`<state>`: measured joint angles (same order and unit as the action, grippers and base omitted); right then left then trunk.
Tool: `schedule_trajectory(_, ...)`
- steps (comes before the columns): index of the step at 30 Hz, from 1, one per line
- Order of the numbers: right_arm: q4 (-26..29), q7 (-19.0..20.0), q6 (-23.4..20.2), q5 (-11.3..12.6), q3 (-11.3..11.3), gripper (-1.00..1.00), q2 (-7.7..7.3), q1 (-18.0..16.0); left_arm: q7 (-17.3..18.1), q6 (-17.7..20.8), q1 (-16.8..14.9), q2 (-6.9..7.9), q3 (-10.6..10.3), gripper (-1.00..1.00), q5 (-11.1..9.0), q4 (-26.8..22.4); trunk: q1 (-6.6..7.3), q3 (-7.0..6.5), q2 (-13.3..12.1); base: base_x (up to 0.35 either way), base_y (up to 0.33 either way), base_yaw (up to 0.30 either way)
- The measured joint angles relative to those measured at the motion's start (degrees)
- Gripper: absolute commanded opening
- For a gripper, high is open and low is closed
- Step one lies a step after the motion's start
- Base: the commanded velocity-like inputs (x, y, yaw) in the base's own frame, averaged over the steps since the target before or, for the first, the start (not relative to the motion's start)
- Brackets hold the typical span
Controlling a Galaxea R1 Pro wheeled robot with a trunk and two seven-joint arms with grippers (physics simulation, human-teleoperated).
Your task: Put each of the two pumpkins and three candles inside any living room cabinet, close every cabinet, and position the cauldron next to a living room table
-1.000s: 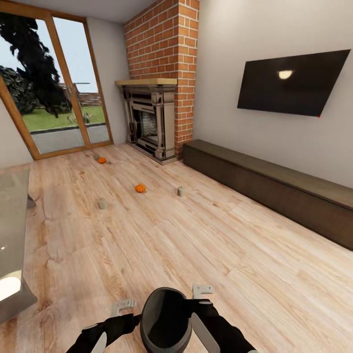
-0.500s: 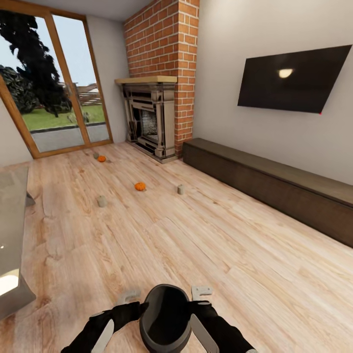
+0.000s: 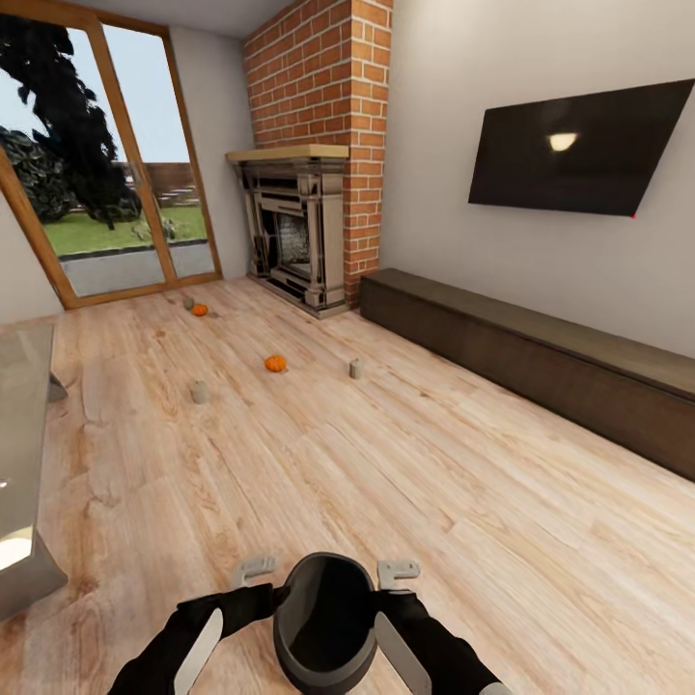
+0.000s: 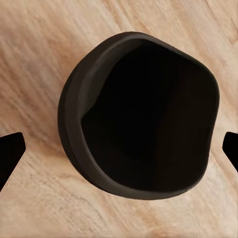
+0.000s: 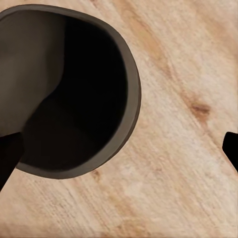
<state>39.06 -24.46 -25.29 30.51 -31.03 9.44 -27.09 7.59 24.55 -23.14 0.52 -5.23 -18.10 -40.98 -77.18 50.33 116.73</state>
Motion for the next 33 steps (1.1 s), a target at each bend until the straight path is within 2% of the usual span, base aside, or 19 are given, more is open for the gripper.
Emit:
schedule_trajectory(8,0.1,-0.1,0.1,0.0,0.0,1.00,0.04,-0.3,0.1,0.0,-1.2,0.67,0.0,1.00,0.2,-0.5,-1.76,1.44,3.2,0.000,0.000,0.000)
schedule_trajectory(11,-0.1,-0.3,0.0,0.2,0.1,1.00,0.01,-2.6,0.1,0.1,-1.3,0.55,-0.1,1.00,0.3,-1.4,-2.42,1.97,4.4,0.000,0.000,0.000)
schedule_trajectory(14,-0.5,-0.2,0.1,0.4,0.1,1.00,-0.11,-3.4,0.2,0.5,-1.4,0.66,-0.1,1.00,0.3,-2.6,-3.08,2.51,5.6,0.000,0.000,0.000)
schedule_trajectory(33,-0.3,-0.2,1.1,0.4,0.0,1.00,0.09,-3.7,0.2,0.8,-1.4,0.45,-0.2,1.00,0.3,-3.2,-7.25,5.92,13.2,0.000,0.000,0.000)
